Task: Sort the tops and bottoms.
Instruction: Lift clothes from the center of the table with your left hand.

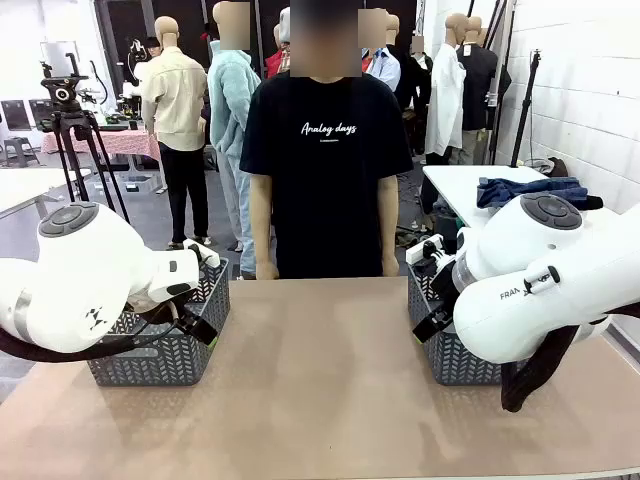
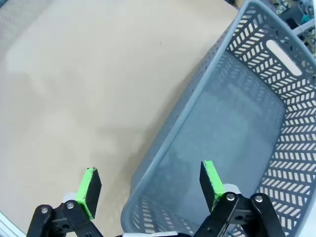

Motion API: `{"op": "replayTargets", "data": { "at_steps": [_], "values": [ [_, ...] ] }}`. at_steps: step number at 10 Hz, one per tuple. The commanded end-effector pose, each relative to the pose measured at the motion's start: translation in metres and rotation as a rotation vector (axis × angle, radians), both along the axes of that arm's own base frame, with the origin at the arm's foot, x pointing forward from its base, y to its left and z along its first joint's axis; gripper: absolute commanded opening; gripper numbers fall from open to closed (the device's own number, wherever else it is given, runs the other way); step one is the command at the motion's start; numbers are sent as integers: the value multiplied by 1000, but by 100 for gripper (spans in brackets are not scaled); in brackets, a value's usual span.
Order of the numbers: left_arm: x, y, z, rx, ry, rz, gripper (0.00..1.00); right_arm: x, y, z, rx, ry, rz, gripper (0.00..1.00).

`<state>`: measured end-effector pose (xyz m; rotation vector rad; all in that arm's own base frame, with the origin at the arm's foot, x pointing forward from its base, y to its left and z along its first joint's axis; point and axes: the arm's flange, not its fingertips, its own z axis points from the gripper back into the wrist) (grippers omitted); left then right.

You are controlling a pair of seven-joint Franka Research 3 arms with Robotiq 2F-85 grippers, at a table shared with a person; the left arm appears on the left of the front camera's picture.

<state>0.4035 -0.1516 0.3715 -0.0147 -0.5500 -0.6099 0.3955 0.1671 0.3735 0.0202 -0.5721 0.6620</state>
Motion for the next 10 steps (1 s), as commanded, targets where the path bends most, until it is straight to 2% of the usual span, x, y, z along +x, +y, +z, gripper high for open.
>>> {"op": "replayTargets", "data": {
  "at_steps": [1, 10],
  "values": [
    [0, 0, 0, 0, 0, 0, 100, 0, 0, 0, 0, 0, 0, 100],
    [0, 0, 0, 0, 0, 0, 100, 0, 0, 0, 0, 0, 0, 100]
  ]
}}
